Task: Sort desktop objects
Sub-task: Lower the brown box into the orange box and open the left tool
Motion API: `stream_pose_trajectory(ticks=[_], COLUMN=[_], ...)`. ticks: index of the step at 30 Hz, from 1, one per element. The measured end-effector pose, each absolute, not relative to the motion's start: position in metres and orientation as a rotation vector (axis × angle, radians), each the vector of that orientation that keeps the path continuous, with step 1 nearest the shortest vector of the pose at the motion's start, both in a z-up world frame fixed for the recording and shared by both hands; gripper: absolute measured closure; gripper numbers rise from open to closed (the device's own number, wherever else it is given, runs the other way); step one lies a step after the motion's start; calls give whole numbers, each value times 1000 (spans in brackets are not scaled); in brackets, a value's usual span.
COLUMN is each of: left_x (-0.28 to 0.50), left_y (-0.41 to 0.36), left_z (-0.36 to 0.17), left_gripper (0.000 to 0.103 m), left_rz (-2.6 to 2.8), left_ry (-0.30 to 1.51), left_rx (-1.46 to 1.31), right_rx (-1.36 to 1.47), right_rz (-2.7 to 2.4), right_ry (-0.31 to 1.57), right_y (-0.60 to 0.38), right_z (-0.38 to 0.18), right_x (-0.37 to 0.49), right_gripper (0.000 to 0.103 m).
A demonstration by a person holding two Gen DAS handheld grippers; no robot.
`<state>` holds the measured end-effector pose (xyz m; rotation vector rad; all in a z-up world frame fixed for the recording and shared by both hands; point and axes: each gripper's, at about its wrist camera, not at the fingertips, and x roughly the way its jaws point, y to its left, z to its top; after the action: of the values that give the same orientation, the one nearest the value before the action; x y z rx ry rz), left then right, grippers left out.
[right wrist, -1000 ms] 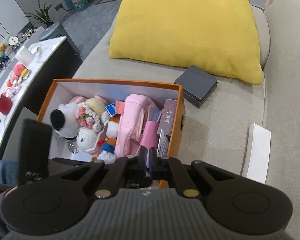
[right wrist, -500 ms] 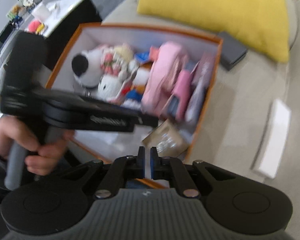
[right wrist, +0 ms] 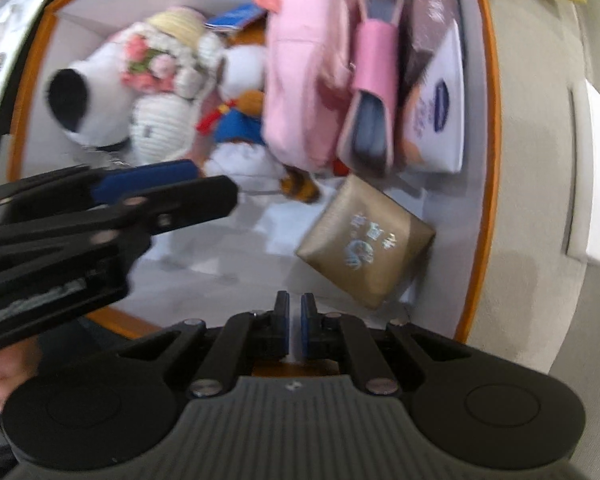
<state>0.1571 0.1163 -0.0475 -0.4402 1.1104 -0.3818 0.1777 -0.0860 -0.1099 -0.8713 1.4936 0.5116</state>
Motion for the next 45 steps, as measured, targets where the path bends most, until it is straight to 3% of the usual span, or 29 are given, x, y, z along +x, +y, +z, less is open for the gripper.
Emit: stream_pose_trajectory(ticks=[2,13,18,24,29,34,36,45], left_x=[153,151,150,154,152,152,152,153], left_y=[126,122,119,116,119,123,125,123], left_z=[-45,-58,-62,-65,-61,-60,-60,-63], left_gripper=[65,65,65,65,65,65,65,65], left_rz=[-400,-427,-429,-425,-419,-415,-413,-425], left_ry=[1104,1107,1113,1092,1069,1057,1053,1054], left_rx=[-447,-486,-495,-506,-492,-507,-507,-501], right_rx=[-893,-1079,-1219,-1022,-969,-998,-1035,-1287], right_rz=[477,466,475,543,515,455,437,454], right_ry=[1462,1298,1057,1243,1398,1413,1385,1213], right_y=[-89,-84,-75,-79,-85,-92,-95,-95], right_z=[-114,-112,-99,-88,-109,-129,-134,-145], right_x=[178,157,144,154,153,153,152,125], right_gripper=[103,103,97,96,95,95,102,103])
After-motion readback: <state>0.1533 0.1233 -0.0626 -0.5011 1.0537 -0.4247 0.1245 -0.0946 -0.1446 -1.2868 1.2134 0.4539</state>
